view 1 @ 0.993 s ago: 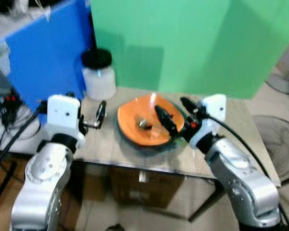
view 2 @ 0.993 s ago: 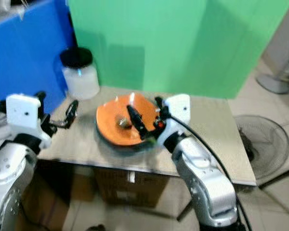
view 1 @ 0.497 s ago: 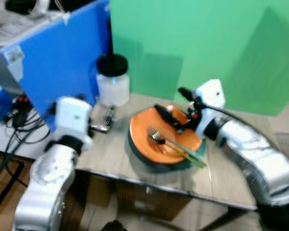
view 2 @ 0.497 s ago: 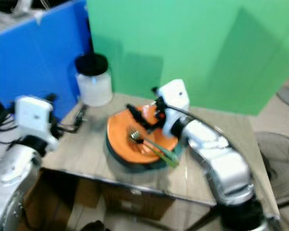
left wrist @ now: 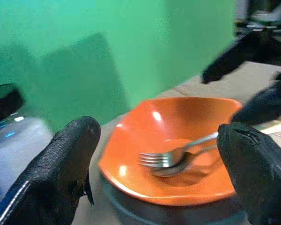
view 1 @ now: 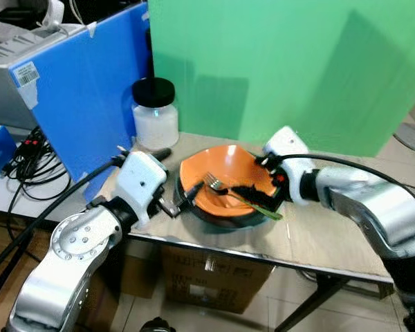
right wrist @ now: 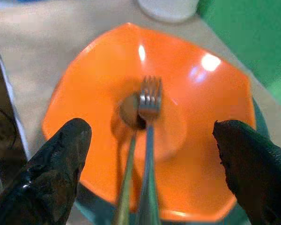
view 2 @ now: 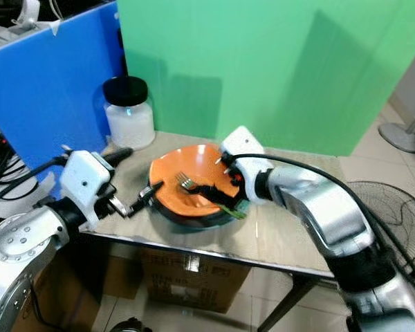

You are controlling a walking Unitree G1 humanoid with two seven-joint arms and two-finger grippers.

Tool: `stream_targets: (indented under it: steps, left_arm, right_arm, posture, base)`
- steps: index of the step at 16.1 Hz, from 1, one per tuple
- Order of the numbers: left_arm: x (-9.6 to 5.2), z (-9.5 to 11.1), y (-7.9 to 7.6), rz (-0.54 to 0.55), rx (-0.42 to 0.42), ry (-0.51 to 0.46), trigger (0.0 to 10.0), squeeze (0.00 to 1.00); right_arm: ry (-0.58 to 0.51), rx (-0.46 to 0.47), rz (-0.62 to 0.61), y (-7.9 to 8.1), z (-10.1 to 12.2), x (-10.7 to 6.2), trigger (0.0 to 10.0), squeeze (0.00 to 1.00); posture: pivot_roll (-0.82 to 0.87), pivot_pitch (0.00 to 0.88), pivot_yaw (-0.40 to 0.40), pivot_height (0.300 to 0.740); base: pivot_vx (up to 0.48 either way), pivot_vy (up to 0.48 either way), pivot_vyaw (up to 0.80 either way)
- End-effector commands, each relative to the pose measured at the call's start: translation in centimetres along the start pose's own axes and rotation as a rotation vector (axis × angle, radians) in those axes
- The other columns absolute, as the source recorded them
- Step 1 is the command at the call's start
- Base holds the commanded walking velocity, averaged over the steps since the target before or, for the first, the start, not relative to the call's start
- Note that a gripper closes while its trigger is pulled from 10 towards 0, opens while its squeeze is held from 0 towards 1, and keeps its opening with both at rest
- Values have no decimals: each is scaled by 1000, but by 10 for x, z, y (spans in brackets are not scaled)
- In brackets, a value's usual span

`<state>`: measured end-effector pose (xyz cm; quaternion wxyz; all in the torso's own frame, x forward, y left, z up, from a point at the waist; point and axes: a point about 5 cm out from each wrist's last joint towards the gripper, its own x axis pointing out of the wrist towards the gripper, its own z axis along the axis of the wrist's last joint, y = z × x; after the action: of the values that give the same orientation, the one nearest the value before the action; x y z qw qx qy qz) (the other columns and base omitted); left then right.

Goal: Setting the table

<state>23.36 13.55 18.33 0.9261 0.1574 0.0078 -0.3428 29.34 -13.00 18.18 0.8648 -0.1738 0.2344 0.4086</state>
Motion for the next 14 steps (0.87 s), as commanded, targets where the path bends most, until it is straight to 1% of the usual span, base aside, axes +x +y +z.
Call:
stream_targets:
  steps: [1,2,3,5,6,7,8,9,10,11,12,13,14]
  left_arm:
    - [4,1,-2,-52,6,-7,10000,0]
    - [6,1,-3,-74,3,-10,10000,0]
    - [7,1,-5,-100,1,-11,10000,0]
    - [6,-1,-8,-125,4,4,10000,0]
    - [4,-5,-13,-164,2,25,10000,0]
    - [3,-5,-15,-174,-7,24,10000,0]
    - [3,-5,-15,-179,-7,24,10000,0]
    - [2,-6,-16,-192,-15,28,10000,0]
    - [1,-6,-17,-199,-18,29,10000,0]
    - [0,-7,-19,-208,-20,33,10000,0]
    - [-1,-7,-19,-211,-21,34,10000,0]
    - [-1,-7,-21,-219,-24,36,10000,0]
    - [-1,-8,-23,-229,-28,38,10000,0]
  right_arm:
    - [38,-25,10,-4,5,3,9255,0]
    - [58,-32,21,-4,9,9,7020,0]
    - [87,-45,27,-5,11,13,5059,0]
    - [133,-70,33,-5,11,18,4980,0]
    - [181,-84,53,-3,9,24,3961,0]
    - [198,-86,59,-3,8,25,3333,0]
    - [205,-87,63,-3,7,26,3333,0]
    - [218,-77,76,-2,8,28,2196,0]
    - [220,-64,89,-1,8,29,1922,0]
    - [223,-46,100,1,9,31,824,0]
    - [225,-39,100,1,9,33,824,0]
    - [228,-20,98,1,8,35,0,0]
    - [237,-5,100,2,6,37,0,0]
  posture:
    - [102,0,-32,740]
    - [97,0,-32,740]
    - [96,0,-32,740]
    - [96,0,-35,740]
    - [100,0,-39,740]
    - [101,0,-40,740]
    - [102,0,-42,740]
    - [102,0,-43,740]
    - [104,0,-46,740]
    - [106,0,-48,740]
    - [106,0,-48,740]
    - [109,0,-54,740]
    - [110,0,-55,740]
  base:
    - [0,0,0]
    - [0,0,0]
    - [0,0,0]
    - [0,0,0]
    - [0,0,0]
    - [0,0,0]
    - [0,0,0]
    - [0,0,0]
    - [0,0,0]
    - [0,0,0]
    - [0,0,0]
    - [0,0,0]
    - [0,0,0]
